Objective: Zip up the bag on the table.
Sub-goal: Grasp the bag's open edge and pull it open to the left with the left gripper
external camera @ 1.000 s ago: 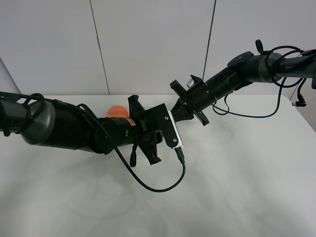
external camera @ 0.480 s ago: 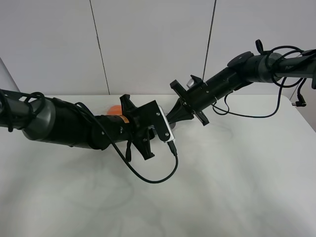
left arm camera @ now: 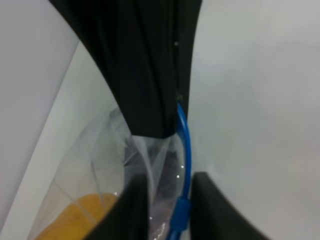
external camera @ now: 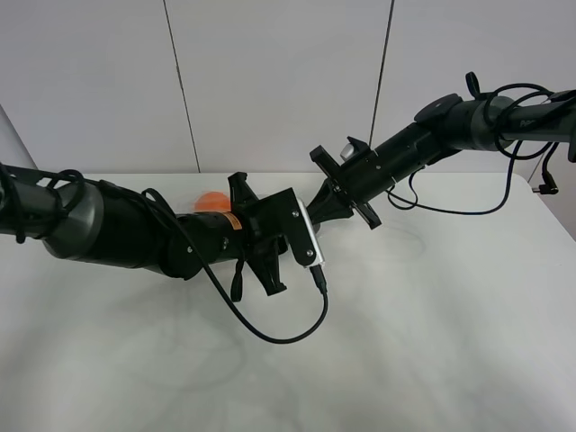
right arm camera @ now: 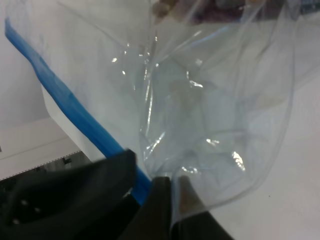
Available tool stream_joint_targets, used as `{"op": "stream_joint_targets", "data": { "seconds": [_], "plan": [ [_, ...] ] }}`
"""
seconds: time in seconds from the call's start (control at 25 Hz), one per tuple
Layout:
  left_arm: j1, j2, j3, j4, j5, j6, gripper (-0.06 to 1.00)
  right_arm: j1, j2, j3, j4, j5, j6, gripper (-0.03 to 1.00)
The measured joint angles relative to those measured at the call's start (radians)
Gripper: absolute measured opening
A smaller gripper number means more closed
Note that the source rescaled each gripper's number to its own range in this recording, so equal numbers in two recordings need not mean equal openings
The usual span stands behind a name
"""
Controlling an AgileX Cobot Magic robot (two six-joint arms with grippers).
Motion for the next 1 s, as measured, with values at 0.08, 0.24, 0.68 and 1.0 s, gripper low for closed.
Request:
{"op": "stream_joint_targets", "data": {
  "seconds": [0.08, 0.24, 0.68, 1.0],
  "plan": [
    [0.0, 0.0, 0.0, 0.0, 0.001, 0.0, 0.05, 0.0, 0.0, 0.0, 0.0, 0.0, 0.001, 0.0],
    [0.0, 0.0, 0.0, 0.001, 0.004, 0.0, 0.0, 0.0, 0.0, 0.0, 0.0, 0.0, 0.003, 0.0],
    [0.026, 0.0, 0.0, 0.009, 0.004, 0.048, 0.0, 0.0, 0.0, 0.0, 0.009, -0.007, 0.006, 0.0],
    [0.094, 0.0, 0.0, 0.017, 0.004, 0.098, 0.0, 0.0, 0.0, -0.002, 0.022, -0.028, 0.007, 0.0]
  ]
}}
